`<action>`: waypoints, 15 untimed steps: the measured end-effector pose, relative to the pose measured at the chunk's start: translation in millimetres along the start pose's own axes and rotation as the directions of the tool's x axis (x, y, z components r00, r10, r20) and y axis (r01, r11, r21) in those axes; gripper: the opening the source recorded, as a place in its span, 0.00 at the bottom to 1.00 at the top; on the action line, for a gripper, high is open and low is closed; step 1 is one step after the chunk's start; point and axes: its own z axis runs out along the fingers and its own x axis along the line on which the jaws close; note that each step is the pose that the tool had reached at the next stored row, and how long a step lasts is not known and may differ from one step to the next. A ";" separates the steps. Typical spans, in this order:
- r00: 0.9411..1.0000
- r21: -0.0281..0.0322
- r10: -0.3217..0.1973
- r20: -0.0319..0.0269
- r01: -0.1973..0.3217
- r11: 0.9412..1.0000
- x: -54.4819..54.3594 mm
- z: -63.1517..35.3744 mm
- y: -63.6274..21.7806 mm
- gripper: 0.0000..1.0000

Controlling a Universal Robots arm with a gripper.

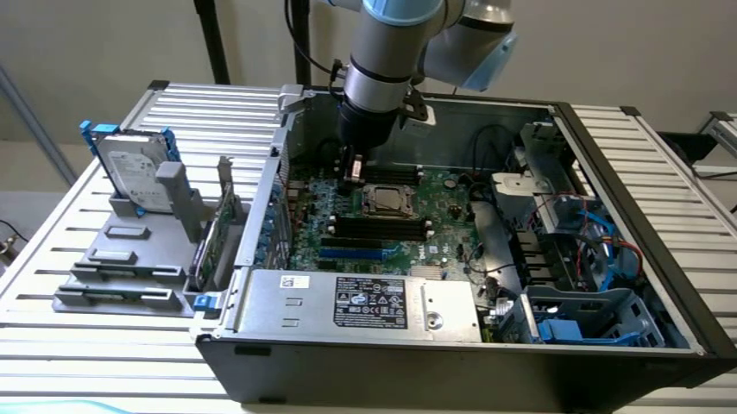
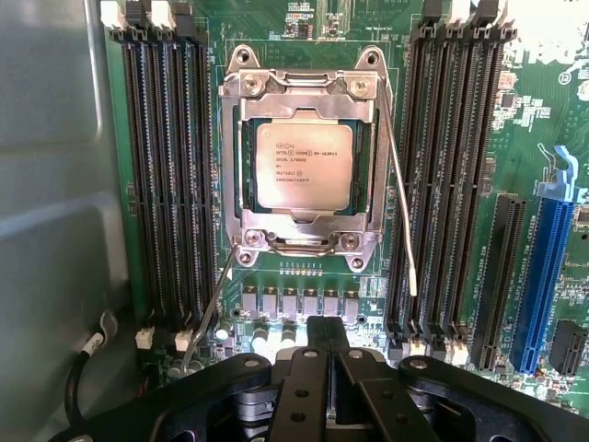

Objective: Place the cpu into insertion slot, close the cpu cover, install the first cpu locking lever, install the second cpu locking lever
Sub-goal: 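Install the first cpu locking lever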

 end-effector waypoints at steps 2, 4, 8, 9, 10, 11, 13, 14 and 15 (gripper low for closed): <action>1.000 0.000 0.000 0.000 0.000 1.000 0.0 -0.1 0.0 0.11; 1.000 0.000 0.000 0.000 0.000 1.000 0.0 -0.2 0.0 0.11; 1.000 0.000 0.000 0.000 0.000 1.000 0.0 -0.3 -0.1 0.11; 1.000 0.000 0.000 -0.001 0.000 1.000 -0.3 -0.5 -0.2 0.11; 1.000 0.001 -0.001 -0.004 0.001 1.000 -0.6 -0.6 -0.4 0.11; 1.000 0.002 0.000 -0.008 0.000 1.000 -0.8 -0.8 -1.0 0.11; 1.000 0.005 0.002 -0.020 -0.002 1.000 -1.2 -1.7 -3.5 0.11; 1.000 0.007 0.003 -0.026 -0.003 1.000 -1.3 -2.2 -4.5 0.11; 1.000 0.010 0.005 -0.031 -0.005 1.000 -1.3 -2.6 -5.2 0.11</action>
